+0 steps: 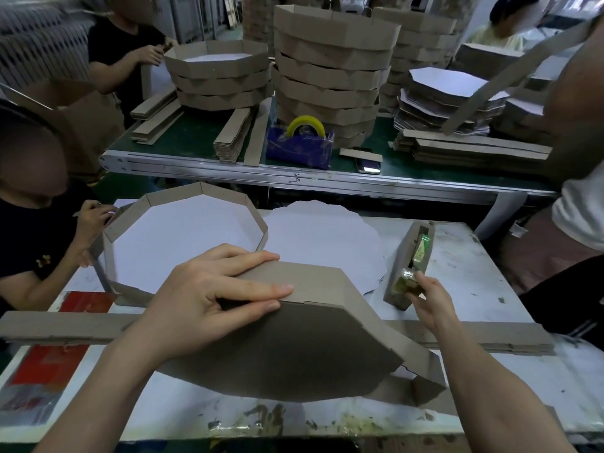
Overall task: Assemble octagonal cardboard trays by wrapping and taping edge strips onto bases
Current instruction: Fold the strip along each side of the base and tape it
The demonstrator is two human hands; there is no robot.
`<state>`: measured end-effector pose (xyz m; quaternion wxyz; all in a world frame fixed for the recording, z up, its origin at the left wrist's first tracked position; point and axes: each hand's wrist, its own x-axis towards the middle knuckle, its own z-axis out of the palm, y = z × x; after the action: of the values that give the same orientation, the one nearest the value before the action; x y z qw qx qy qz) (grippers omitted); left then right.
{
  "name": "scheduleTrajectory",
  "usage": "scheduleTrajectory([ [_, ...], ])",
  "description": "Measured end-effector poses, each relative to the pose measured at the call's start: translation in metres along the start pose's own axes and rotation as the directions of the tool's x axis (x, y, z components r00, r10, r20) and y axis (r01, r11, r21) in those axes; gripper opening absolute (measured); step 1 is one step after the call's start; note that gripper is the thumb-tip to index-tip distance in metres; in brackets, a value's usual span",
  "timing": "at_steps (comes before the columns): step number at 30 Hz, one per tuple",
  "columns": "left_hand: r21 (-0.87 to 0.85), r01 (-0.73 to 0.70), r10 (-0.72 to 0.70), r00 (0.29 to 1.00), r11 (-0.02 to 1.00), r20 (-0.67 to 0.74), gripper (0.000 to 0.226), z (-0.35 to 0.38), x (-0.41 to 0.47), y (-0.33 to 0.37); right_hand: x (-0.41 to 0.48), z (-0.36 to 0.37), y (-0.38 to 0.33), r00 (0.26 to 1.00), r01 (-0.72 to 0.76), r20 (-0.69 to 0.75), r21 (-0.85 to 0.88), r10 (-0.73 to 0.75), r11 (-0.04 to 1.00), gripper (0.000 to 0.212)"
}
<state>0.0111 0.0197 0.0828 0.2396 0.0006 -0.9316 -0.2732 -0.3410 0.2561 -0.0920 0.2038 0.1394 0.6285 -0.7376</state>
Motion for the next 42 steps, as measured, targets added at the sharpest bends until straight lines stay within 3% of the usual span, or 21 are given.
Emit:
scheduleTrajectory([
  [4,-0.005,0.008,-0.008,1.0,1.0,-0.001,0.031,0.0,0.002,-0.001,0.002,-0.006,0.003,0.999,0.004,-0.033,-0.025,-0.005,1.0,0.005],
  [11,-0.018,0.015,-0.015,1.0,1.0,-0.01,0.029,0.001,0.0,-0.002,0.016,-0.006,0.025,0.989,-0.028,-0.145,-0.068,0.018,0.997,0.021],
  [17,-0.02,0.015,-0.015,1.0,1.0,-0.012,0.028,0.001,0.0,-0.005,0.028,-0.007,0.026,0.978,-0.013,-0.205,-0.288,-0.048,0.958,0.007],
  [24,-0.009,0.014,-0.015,1.0,1.0,-0.007,0.027,0.002,0.0,-0.006,0.029,-0.012,0.011,0.968,0.058,-0.159,-0.615,-0.195,0.786,0.02],
  [30,-0.01,0.022,-0.022,1.0,1.0,-0.013,0.028,0.002,0.002,-0.006,0.023,-0.032,0.025,0.971,0.009,-0.175,-0.648,-0.161,0.762,0.015],
  [35,-0.003,0.02,-0.02,1.0,1.0,0.001,0.029,0.003,0.004,-0.009,0.002,-0.01,0.014,0.92,0.117,-0.206,-0.668,-0.334,0.735,0.029],
  [37,0.0,0.023,-0.023,1.0,1.0,0.005,0.03,0.002,0.004,-0.01,-0.008,0.004,0.007,0.918,0.145,-0.197,-0.639,-0.343,0.755,0.03],
  [40,-0.007,0.019,-0.019,1.0,1.0,0.008,0.03,0.001,0.005,-0.009,-0.023,0.023,-0.004,0.925,0.17,-0.188,-0.573,-0.331,0.802,0.014],
  [42,-0.01,0.016,-0.016,1.0,1.0,0.01,0.03,0.002,0.004,-0.009,-0.036,0.036,-0.017,0.946,0.181,-0.168,-0.436,-0.278,0.881,0.017],
])
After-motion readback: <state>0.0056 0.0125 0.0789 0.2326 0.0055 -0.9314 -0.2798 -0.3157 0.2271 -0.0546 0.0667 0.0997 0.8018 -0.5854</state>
